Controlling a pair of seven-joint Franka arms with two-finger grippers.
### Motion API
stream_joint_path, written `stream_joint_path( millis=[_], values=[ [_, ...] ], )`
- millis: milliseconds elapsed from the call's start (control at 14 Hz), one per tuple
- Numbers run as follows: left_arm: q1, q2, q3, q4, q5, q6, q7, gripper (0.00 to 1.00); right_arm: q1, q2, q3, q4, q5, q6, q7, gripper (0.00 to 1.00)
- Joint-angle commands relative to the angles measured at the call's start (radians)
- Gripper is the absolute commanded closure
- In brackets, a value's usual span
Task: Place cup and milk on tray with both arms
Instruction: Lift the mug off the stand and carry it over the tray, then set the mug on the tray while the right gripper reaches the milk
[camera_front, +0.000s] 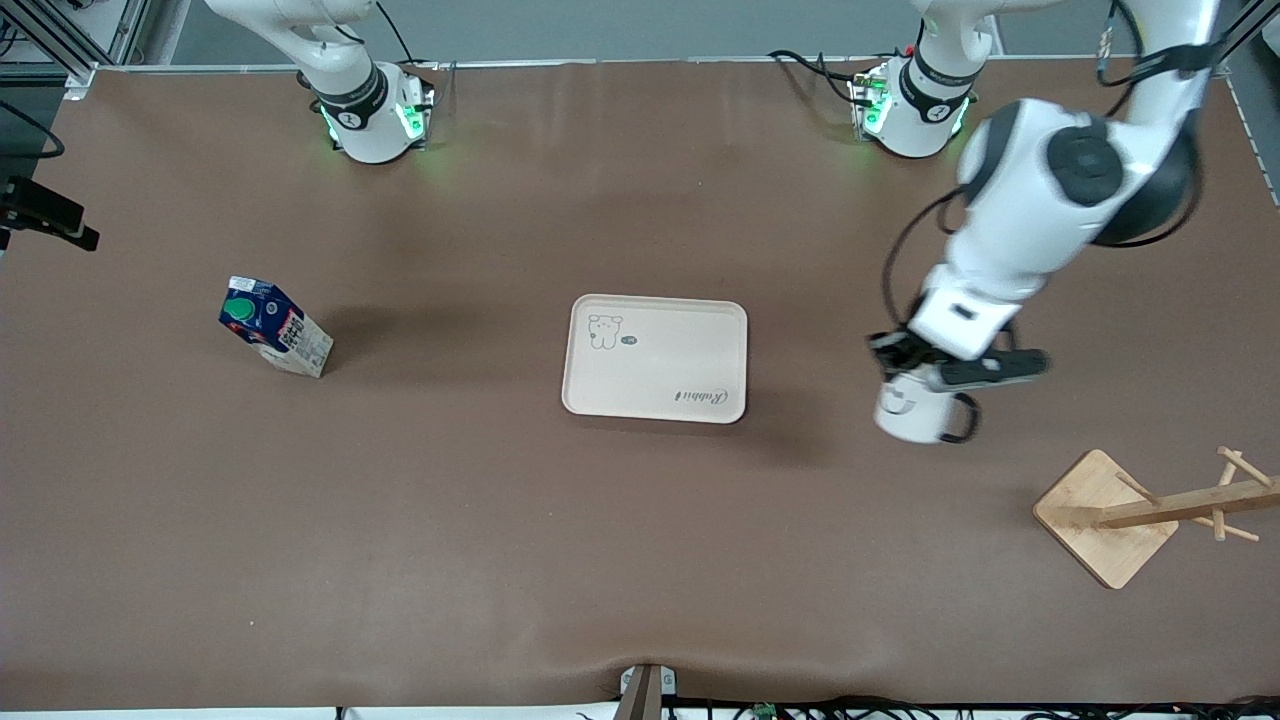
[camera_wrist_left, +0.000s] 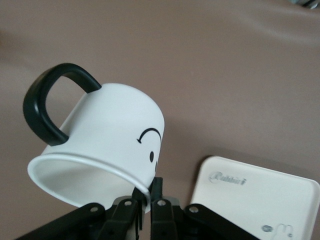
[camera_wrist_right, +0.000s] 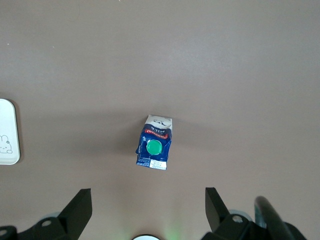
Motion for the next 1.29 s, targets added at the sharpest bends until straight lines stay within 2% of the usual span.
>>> stream_joint_path(
  millis=[0,571,929,1214],
  values=[
    [-0.106,0.11,0.003,0.08,0.029,-0.03,-0.202,1.0,-0.008,0.009,0.001,0.025,0.009,-0.007,-0.008,0.0],
    [-0.304,0.344,0.004,0.207,0.026,-0.032,-0.385,1.0,-0.014,0.009,-0.001,0.025,0.003,-0.012,-0.008,0.0],
    [-0.347,0.402,0.003,0.212,0.01,-0.066,-0.388,1.0,-0.031,0.012,-0.002,0.033,0.011,-0.007,-0.008,0.0],
    [-0.368,0.424,0.003,0.211,0.012,-0.121,-0.396,1.0,-0.027,0.055,-0.001,0.033,0.008,-0.004,-0.01,0.0]
  ],
)
